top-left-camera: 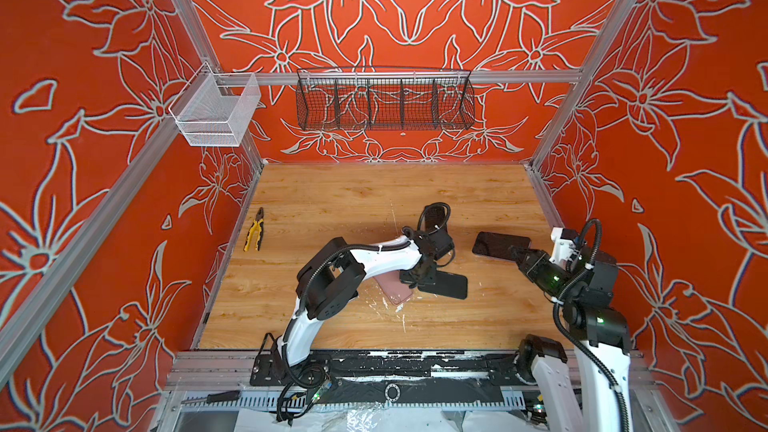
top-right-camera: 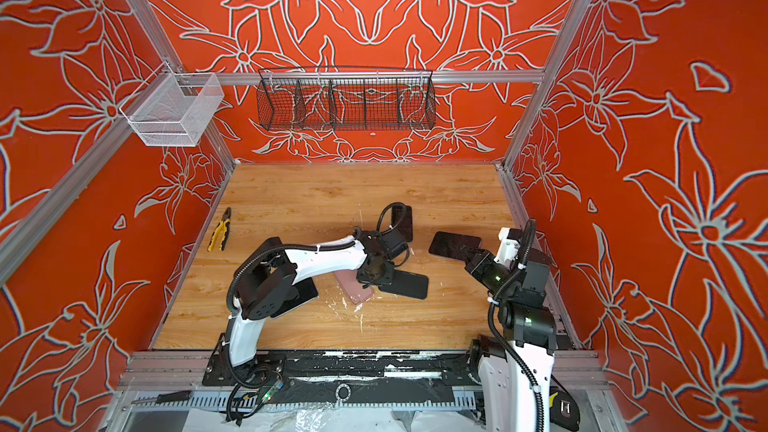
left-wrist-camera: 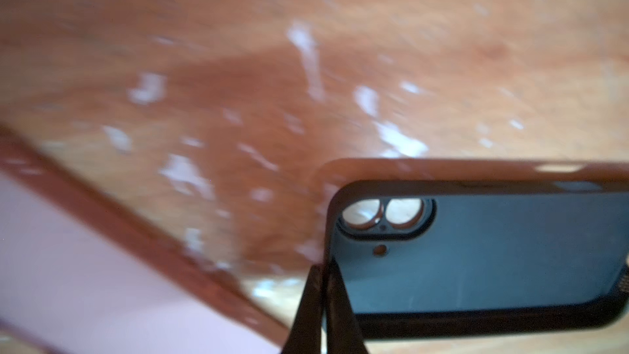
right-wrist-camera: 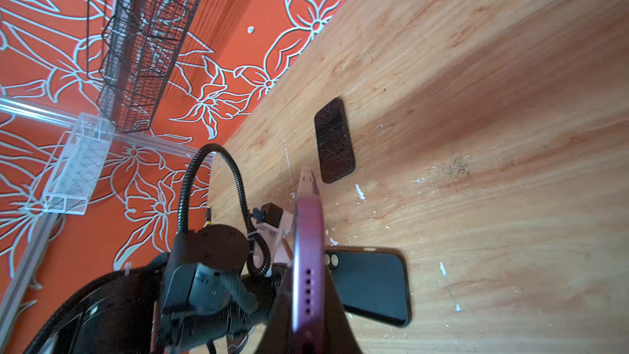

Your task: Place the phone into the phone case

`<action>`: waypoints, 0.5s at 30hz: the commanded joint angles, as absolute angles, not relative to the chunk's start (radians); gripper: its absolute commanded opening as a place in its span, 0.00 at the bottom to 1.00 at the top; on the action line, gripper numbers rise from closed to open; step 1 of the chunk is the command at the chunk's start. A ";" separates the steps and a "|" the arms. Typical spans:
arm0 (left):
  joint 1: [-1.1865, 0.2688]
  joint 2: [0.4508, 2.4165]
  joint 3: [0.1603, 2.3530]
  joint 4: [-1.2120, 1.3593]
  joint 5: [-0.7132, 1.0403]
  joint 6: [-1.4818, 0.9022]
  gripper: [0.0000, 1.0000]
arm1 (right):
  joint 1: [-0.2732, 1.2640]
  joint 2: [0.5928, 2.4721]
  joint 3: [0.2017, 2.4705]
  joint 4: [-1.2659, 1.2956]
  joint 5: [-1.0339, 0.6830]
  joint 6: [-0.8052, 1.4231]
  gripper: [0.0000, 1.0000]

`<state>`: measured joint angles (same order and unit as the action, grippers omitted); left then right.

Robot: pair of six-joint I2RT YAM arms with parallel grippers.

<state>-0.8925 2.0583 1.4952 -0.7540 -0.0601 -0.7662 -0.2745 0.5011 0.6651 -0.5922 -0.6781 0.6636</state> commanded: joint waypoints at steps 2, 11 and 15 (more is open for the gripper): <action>-0.840 2.026 1.446 -0.819 -0.142 -0.773 0.00 | -0.260 0.498 0.640 -0.483 -0.804 0.663 0.00; -0.792 2.025 1.430 -0.793 -0.129 -0.767 0.00 | -0.234 0.492 0.571 -0.455 -0.861 0.681 0.00; -0.785 2.017 1.428 -0.782 -0.116 -0.772 0.06 | -0.184 0.481 0.532 -0.434 -0.835 0.705 0.00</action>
<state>-0.8001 2.0243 1.4433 -0.7567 -0.0872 -0.7654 -0.2173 0.4992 0.5488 -0.5083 -0.8127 0.6804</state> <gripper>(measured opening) 0.051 0.105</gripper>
